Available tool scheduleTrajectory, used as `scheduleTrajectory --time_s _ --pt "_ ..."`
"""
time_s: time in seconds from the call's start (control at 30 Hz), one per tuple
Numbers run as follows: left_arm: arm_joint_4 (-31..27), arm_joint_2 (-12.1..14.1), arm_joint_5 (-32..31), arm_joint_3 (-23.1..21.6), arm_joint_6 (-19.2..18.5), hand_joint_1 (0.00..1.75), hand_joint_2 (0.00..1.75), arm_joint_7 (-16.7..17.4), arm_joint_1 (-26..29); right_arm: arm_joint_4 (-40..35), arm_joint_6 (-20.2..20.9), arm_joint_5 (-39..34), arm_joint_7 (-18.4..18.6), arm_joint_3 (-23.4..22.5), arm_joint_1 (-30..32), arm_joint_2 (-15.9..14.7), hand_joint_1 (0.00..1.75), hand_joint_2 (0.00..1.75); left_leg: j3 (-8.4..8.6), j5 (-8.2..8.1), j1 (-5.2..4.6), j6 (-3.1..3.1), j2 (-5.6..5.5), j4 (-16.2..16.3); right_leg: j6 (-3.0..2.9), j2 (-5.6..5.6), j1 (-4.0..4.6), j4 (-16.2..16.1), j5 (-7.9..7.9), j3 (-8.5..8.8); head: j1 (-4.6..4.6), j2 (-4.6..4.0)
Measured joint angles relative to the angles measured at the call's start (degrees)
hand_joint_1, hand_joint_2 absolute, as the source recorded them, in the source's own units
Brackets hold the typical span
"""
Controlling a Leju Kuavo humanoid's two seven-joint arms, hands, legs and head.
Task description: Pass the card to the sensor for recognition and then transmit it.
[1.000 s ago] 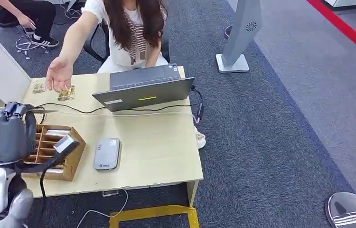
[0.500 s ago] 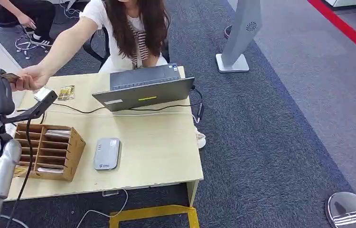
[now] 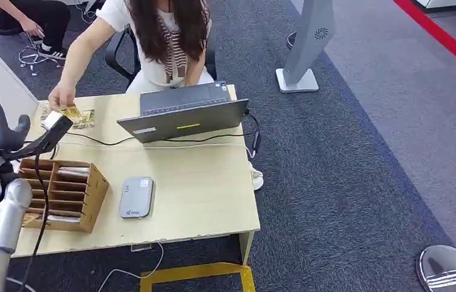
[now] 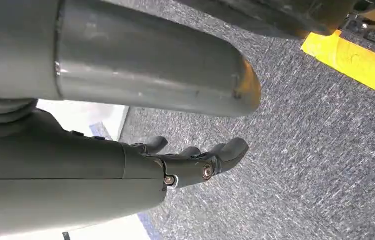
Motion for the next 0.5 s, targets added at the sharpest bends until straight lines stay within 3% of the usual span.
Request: scheduleTrajectory --time_s 0.07,0.23,0.33,0.5 --pt "-4.9 0.0 5.0 0.9 -0.2 0.00 1.75 -2.7 3.3 0.0 -0.2 -0.5 0.1 -0.1 0.1 0.0 0.00 0.00 -0.01 -0.03 0.00 -0.02 0.02 0.0 0.00 0.02 0.00 0.0 -0.01 0.00 0.04 0.00" --pt "-24.1 0.7 19.6 4.6 -0.4 0.00 1.75 -10.2 16.8 0.0 -0.6 -2.4 -0.1 -1.5 0.6 0.0 0.00 0.00 0.02 -0.18 0.00 0.03 0.22 -0.1 0.00 0.23 -0.01 0.0 -0.11 -0.02 -0.02 0.00" --pt "-35.2 1.0 33.0 8.8 -2.3 0.00 1.75 -17.5 27.0 0.0 -0.7 -3.5 -0.3 -2.6 1.1 0.0 0.00 0.00 0.02 -0.28 0.00 -0.03 0.28 -0.1 -0.01 0.28 -0.01 0.0 -0.19 -0.05 0.02 0.00" --pt "-47.8 -0.2 57.4 20.2 -11.9 0.00 1.75 -28.2 39.0 0.0 -0.7 -4.6 -0.6 -4.2 1.6 0.0 0.00 0.00 0.00 -0.32 0.02 -0.02 0.26 -0.1 -0.04 0.25 0.00 0.0 -0.27 -0.07 0.09 0.00"
